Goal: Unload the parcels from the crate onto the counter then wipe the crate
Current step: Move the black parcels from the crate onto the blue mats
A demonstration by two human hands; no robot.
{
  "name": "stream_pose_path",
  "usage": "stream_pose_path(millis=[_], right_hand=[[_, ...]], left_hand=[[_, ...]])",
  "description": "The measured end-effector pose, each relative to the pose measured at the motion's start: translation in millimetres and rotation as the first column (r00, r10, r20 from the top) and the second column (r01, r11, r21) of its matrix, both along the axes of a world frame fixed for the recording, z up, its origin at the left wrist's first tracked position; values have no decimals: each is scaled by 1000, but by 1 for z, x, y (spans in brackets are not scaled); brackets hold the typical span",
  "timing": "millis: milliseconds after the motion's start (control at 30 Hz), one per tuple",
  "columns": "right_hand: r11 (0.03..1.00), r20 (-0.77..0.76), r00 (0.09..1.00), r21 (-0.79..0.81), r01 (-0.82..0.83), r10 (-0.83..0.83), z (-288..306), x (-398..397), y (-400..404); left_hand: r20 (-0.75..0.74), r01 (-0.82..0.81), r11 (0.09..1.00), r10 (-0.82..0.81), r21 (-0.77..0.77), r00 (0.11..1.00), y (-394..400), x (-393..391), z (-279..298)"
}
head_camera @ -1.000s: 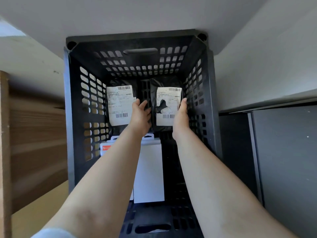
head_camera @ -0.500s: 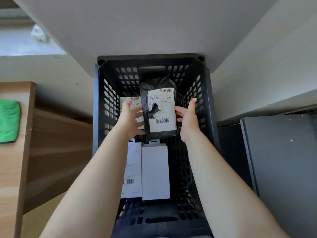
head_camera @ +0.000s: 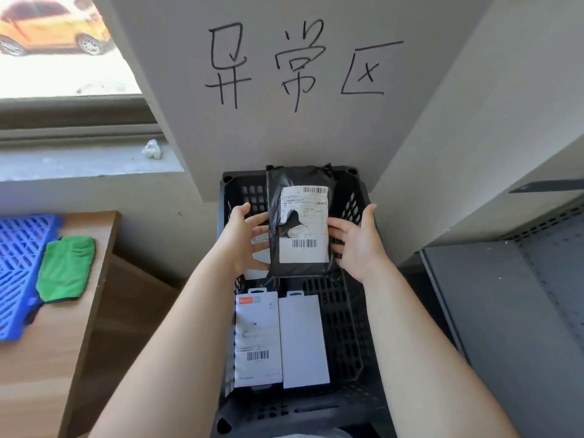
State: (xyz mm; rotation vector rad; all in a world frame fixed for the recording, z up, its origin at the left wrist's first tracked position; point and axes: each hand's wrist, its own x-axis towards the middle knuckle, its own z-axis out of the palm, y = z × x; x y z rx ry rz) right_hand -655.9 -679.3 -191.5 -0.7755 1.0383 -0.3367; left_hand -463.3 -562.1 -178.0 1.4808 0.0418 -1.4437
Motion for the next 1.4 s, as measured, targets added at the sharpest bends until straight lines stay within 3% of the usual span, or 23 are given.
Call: stream_pose_path(millis=[333, 567, 767, 933, 1067, 1400], right_hand=[[988, 186, 975, -114, -103, 123, 50, 3, 21], [923, 128, 918, -137, -359, 375, 65, 4, 33], [788, 119, 779, -91, -609, 615, 82, 18, 52], [711, 210, 689, -43, -702, 694, 85, 45, 92], [626, 189, 607, -58, -778, 772, 82, 69, 138], [257, 123, 247, -69, -964, 961, 87, 138, 303]], left_hand=[[33, -153, 976, 160, -152, 987, 42, -17, 51], [76, -305, 940, 319, -154, 945, 89, -38, 60], [72, -481, 859, 499, -177, 864, 145, -54, 69], [90, -621, 763, 641, -180, 762, 206, -66, 70], [74, -726, 657, 750, -202, 658, 265, -77, 66], [-45, -903, 355, 925, -241, 376, 427, -85, 55]])
